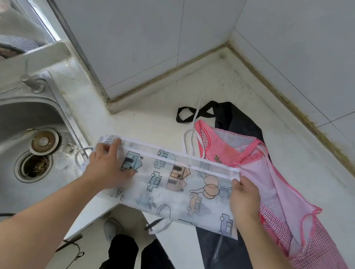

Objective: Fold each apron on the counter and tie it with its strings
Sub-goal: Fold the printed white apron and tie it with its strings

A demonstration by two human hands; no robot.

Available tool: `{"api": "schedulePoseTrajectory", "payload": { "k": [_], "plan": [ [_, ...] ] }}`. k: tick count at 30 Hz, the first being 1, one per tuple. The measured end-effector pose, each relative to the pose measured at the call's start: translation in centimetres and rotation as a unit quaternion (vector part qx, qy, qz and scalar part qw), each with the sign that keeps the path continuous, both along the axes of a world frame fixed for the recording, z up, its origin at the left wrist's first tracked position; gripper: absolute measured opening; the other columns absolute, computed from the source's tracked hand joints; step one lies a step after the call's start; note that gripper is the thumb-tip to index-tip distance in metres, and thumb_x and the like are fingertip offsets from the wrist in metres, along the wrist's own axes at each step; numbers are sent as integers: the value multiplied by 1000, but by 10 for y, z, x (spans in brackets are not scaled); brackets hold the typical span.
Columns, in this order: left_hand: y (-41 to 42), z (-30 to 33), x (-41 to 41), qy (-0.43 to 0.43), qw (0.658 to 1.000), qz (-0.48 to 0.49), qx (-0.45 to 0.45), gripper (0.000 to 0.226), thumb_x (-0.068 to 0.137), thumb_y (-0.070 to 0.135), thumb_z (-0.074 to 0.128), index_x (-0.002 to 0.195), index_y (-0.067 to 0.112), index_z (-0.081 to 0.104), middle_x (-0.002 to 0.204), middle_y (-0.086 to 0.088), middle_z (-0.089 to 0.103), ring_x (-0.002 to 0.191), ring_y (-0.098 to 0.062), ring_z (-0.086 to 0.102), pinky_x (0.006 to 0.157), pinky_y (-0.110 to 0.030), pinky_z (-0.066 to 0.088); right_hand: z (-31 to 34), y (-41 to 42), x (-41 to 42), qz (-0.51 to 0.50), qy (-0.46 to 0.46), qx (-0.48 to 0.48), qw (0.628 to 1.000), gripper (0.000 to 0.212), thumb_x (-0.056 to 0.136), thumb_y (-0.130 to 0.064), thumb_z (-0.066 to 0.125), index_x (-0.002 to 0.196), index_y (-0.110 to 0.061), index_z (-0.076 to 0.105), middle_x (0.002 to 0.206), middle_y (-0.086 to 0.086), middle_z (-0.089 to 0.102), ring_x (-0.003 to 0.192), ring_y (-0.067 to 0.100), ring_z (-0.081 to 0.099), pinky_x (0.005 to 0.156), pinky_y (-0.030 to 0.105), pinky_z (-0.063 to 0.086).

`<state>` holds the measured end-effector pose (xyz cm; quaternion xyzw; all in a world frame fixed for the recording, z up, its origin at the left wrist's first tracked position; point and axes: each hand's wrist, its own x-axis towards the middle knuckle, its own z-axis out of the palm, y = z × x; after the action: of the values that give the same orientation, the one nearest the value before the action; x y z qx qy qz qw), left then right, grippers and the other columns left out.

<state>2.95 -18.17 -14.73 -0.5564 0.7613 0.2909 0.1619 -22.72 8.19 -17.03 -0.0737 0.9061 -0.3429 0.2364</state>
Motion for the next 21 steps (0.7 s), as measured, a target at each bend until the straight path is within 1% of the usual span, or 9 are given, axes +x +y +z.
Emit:
{"api": "schedulePoseTrajectory", "payload": {
  "k": [3,6,8,10,12,14,17,19,21],
  "plan": [
    [3,-1,-2,-1,1000,-1,-14,104,77,57,81,154,39,13,149,-12,25,138,-44,32,114,-55,39,3,-3,3,-9,39,3,999,34,106,-19,48,75,-7,53,67,4,56,63,25,50,59,32,36],
    [9,-3,-4,-3,999,-10,-43,98,79,56,80,151,37,16,147,-16,27,135,-48,35,111,-58,40,4,1,-4,-23,-39,27,999,52,105,-48,49,81,-3,61,75,10,67,71,30,63,69,41,51],
    [11,-5,-4,-1,999,-14,-52,96,80,55,80,149,37,17,146,-18,28,134,-49,35,110,-60,40,3,12,-6,29,-110,61,992,54,101,-56,49,85,-9,69,77,9,73,73,30,71,71,44,57],
    [11,-6,-3,-2,998,-11,-55,95,79,54,80,148,37,17,146,-17,28,133,-48,35,109,-60,41,2,27,-3,85,-138,84,983,31,101,-40,56,87,-17,73,78,2,76,74,25,74,69,43,59],
    [10,-7,-3,-3,998,-8,-54,96,78,55,81,148,39,17,145,-16,27,134,-48,35,110,-60,41,0,34,5,92,-85,70,990,16,101,-23,59,93,-23,73,83,-6,76,78,18,72,71,39,59],
    [11,-7,-3,-5,998,-5,-55,96,79,57,80,148,40,16,144,-16,27,134,-48,35,110,-60,41,3,33,15,63,-27,46,997,14,102,-19,58,94,-22,70,83,-9,71,77,15,67,67,31,50],
    [12,-7,-4,-6,998,-5,-60,94,79,56,81,147,40,18,143,-16,28,134,-47,36,107,-61,42,5,32,20,-1,-70,38,997,28,102,-23,59,78,-9,55,70,2,60,65,24,58,58,35,45],
    [14,-7,-4,-4,997,-10,-70,94,79,55,81,146,38,19,143,-16,29,133,-47,37,107,-61,42,4,36,25,14,-79,53,995,27,102,-21,58,80,-5,56,73,9,63,66,27,63,50,37,49],
    [16,-9,-4,-3,997,-17,-76,94,79,54,82,147,35,20,143,-18,30,132,-48,37,106,-61,42,4,39,30,33,-24,56,998,23,103,-15,55,84,-2,55,76,7,61,68,25,59,52,32,40]
  ]
}}
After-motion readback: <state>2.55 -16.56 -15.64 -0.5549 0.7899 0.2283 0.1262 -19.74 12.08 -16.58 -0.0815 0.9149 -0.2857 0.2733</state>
